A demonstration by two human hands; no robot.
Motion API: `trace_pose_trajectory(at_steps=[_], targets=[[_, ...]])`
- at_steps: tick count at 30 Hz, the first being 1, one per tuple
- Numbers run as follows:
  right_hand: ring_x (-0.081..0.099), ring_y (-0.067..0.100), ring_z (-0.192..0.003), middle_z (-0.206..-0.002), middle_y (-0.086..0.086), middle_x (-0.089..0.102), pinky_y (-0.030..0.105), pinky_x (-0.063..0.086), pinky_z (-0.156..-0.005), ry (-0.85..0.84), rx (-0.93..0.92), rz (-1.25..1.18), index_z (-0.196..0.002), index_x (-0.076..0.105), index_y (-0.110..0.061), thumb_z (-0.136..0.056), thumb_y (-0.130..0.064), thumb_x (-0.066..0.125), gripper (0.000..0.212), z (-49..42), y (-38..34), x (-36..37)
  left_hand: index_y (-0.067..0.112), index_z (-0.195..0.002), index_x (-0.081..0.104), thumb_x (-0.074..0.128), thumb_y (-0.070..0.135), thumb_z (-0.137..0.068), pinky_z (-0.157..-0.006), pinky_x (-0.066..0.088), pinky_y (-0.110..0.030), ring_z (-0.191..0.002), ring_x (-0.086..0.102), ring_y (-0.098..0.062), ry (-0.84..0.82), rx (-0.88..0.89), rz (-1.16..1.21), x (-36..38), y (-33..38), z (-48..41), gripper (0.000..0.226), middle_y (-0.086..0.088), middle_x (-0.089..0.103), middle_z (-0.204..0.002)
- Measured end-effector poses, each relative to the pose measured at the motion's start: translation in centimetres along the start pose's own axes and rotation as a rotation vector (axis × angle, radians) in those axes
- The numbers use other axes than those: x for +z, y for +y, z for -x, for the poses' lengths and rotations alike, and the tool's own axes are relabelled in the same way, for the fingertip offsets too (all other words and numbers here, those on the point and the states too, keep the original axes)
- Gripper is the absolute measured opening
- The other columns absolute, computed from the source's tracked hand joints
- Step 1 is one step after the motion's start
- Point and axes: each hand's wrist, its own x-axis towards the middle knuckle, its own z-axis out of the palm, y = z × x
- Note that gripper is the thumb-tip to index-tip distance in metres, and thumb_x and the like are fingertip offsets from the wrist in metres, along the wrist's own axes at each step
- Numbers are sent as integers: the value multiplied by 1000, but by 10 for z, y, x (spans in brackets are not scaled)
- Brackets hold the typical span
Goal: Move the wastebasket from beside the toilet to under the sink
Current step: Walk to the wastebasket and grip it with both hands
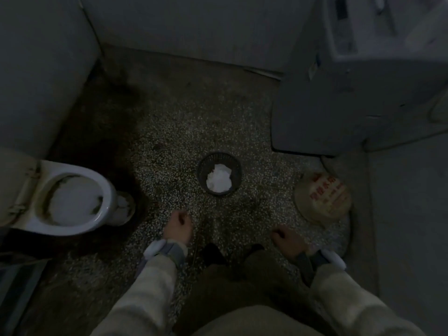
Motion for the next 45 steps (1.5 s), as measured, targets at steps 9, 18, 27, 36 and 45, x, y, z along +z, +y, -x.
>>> trace_pose_trajectory(at_steps=[9, 18, 27, 36, 45], targets=[[56, 27, -113, -123, 14, 63, 24, 37, -85, -63, 25, 70, -115, 62, -12, -94, -24, 46, 28, -62, -38, -42, 8, -111, 56, 45, 22, -90, -89, 43, -33, -105, 58, -36, -41, 3, -27, 18, 61, -48, 28, -20, 64, -116], [58, 26, -109, -119, 13, 65, 23, 35, -79, -163, -41, 124, -110, 63, -13, -93, -26, 49, 26, -162, -78, -92, 10, -105, 58, 48, 22, -89, -86, 46, -37, -99, 60, -34, -6, -42, -37, 43, 126, -108, 23, -20, 66, -110], [61, 31, -103, -108, 16, 69, 38, 46, -93, -173, -3, 111, -100, 69, -10, -87, -30, 49, 30, -277, -55, -34, 3, -108, 59, 53, 12, -85, -82, 42, -33, -98, 60, -35, 31, 18, -16, 130, 102, -213, 25, -24, 65, -104], [60, 29, -103, -113, 17, 65, 32, 43, -88, -97, 104, 72, -110, 63, -7, -86, -16, 59, 26, -414, -15, 80, 10, -128, 49, 56, 17, -85, -100, 36, -36, -120, 48, -34, 23, -80, -34, 248, -2, -320, 45, -19, 53, -130], [44, 33, -125, -140, 14, 43, 41, 36, -107, 58, 276, -165, -131, 45, -18, -78, -51, 58, 63, -508, -9, 130, 10, -140, 35, 47, 37, -74, -104, 35, -46, -128, 40, -42, 106, -212, -63, 278, -71, -406, 72, -25, 38, -144]])
